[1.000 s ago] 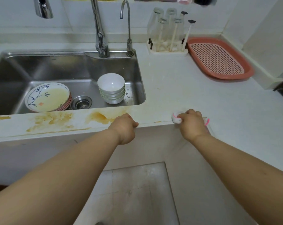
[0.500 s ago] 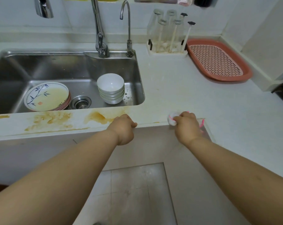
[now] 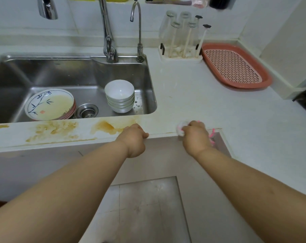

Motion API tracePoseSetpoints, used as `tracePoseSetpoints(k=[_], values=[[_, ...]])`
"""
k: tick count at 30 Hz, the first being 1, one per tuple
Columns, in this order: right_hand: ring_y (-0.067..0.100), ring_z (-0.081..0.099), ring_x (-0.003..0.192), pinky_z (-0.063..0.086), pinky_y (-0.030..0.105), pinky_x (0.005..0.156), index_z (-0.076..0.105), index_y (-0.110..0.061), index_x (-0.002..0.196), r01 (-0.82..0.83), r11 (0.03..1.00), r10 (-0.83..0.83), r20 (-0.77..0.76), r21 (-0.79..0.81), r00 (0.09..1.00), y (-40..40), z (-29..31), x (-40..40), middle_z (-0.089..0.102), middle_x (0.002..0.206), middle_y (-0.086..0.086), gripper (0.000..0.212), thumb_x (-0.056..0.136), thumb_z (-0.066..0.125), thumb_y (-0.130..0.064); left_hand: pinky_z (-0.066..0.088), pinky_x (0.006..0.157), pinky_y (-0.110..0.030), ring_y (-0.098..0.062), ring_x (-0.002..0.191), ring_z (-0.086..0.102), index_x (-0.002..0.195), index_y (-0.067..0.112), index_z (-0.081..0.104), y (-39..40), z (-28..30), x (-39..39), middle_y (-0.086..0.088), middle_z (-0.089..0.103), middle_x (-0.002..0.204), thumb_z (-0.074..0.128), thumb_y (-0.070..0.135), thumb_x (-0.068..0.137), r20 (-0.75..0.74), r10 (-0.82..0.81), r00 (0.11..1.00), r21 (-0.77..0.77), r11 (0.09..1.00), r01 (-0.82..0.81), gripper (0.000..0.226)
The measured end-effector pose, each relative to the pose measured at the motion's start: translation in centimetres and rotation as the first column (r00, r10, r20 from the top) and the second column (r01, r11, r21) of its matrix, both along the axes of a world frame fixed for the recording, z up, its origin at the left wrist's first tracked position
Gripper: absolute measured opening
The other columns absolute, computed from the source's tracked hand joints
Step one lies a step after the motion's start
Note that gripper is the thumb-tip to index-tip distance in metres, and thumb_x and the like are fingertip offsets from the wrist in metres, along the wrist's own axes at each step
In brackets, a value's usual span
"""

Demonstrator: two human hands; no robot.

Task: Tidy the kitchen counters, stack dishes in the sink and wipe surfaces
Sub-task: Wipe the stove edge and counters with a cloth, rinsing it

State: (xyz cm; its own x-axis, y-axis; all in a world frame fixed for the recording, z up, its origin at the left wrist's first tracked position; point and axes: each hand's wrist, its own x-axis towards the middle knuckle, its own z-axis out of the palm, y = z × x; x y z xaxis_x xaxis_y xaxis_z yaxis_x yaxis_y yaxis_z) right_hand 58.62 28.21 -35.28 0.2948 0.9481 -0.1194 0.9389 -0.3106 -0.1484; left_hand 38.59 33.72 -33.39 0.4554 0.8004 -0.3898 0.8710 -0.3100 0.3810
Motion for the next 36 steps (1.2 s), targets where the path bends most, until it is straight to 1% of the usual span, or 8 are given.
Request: tracePoseSetpoints(k=[4, 7, 11, 16, 25, 29, 32, 36], values=[[0.033, 0.032, 0.132, 0.026, 0.04, 0.111, 0.059, -0.014, 0.121, -0.172, 0.985, 0.17, -0.072, -0.019, 0.983, 1.5, -0.4, -5.6, 0.047, 0.129, 0.011, 0.043, 0.079, 0.065, -0.008, 0.031, 0.111, -0.03, -0.022, 0.129, 0.039, 0.136, 0.023, 0.051, 0.1, 0.1, 0.1, 0.0, 0.04, 0.135, 0.047, 0.006, 0.087, -0.002, 0.006, 1.0, -0.001, 1.0, -0.006, 0.052], [0.031, 0.043, 0.119, 0.036, 0.033, 0.096, 0.062, -0.014, 0.118, -0.198, 0.98, 0.198, -0.025, -0.021, 0.98, 0.8, -0.2, -2.8, 0.053, 0.124, 0.011, 0.05, 0.069, 0.074, -0.006, 0.031, 0.112, -0.03, -0.022, 0.129, 0.038, 0.137, 0.022, 0.05, 0.0, 0.3, 0.2, 0.0, 0.039, 0.136, 0.046, 0.006, 0.087, -0.031, -0.003, 1.0, 0.005, 1.0, 0.003, 0.053], [0.032, 0.054, 0.114, 0.045, 0.035, 0.097, 0.066, -0.023, 0.107, 0.181, 0.983, -0.178, -0.072, 0.04, 0.981, -2.1, 0.4, 5.9, 0.059, 0.124, 0.013, 0.032, 0.077, 0.053, -0.025, 0.032, 0.112, -0.03, -0.022, 0.13, 0.038, 0.139, 0.021, 0.047, -0.3, 0.7, 0.4, 0.0, 0.038, 0.137, 0.044, 0.005, 0.087, -0.061, -0.022, 0.998, 0.018, 1.0, 0.024, 0.055], [0.034, 0.052, 0.113, 0.042, 0.036, 0.093, 0.06, -0.019, 0.1, 0.47, 0.883, -0.469, -0.071, -0.006, 0.88, -1.7, -0.2, 10.0, 0.058, 0.119, 0.012, 0.027, 0.075, 0.067, -0.025, 0.031, 0.111, -0.029, -0.024, 0.13, 0.037, 0.14, 0.021, 0.045, -0.6, 0.7, 0.4, -0.001, 0.037, 0.138, 0.045, 0.006, 0.087, -0.071, -0.039, 0.997, 0.037, 0.998, 0.041, 0.055], [0.032, 0.025, 0.14, 0.031, 0.048, 0.111, 0.047, -0.025, 0.136, -0.206, 0.976, 0.187, -0.217, -0.071, 0.958, 1.3, -0.2, -5.2, 0.04, 0.146, 0.005, 0.053, 0.086, 0.049, -0.008, 0.035, 0.108, -0.028, -0.023, 0.128, 0.046, 0.136, 0.02, 0.052, -0.4, 1.8, 1.0, -0.004, 0.045, 0.138, 0.046, 0.01, 0.089, -0.136, -0.047, 0.99, 0.012, 0.999, 0.05, 0.048], [0.031, 0.046, 0.13, 0.04, 0.042, 0.107, 0.05, -0.024, 0.133, 0.213, 0.976, -0.177, -0.435, 0.036, 0.883, 1.3, -0.4, 1.5, 0.064, 0.121, 0.015, 0.08, 0.061, 0.07, 0.003, 0.039, 0.105, -0.026, -0.021, 0.125, 0.05, 0.127, 0.018, 0.062, 0.6, 2.5, 0.6, -0.001, 0.057, 0.134, 0.046, 0.008, 0.089, -0.104, -0.062, 0.993, 0.003, 0.998, 0.063, 0.042], [0.035, 0.047, 0.123, 0.035, 0.05, 0.107, 0.043, -0.026, 0.126, 0.624, 0.779, -0.533, -0.454, 0.065, 0.713, 2.7, -0.2, 5.3, 0.051, 0.126, 0.014, 0.07, 0.065, 0.062, 0.003, 0.039, 0.106, -0.028, -0.02, 0.125, 0.051, 0.125, 0.02, 0.062, 2.7, 2.3, 0.2, 0.0, 0.057, 0.134, 0.045, 0.008, 0.087, 0.055, 0.031, 0.998, 0.029, 0.999, -0.033, 0.043], [0.03, 0.039, 0.132, 0.03, 0.044, 0.112, 0.05, -0.022, 0.132, 0.493, 0.864, -0.406, -0.441, 0.1, 0.801, 9.8, -1.2, 2.6, 0.045, 0.14, 0.009, 0.051, 0.085, 0.045, -0.003, 0.036, 0.108, -0.035, -0.026, 0.131, 0.043, 0.134, 0.019, 0.052, 6.7, 1.4, 0.8, -0.004, 0.047, 0.142, 0.044, 0.008, 0.086, 0.111, -0.045, 0.993, 0.086, 0.996, 0.035, 0.05]])
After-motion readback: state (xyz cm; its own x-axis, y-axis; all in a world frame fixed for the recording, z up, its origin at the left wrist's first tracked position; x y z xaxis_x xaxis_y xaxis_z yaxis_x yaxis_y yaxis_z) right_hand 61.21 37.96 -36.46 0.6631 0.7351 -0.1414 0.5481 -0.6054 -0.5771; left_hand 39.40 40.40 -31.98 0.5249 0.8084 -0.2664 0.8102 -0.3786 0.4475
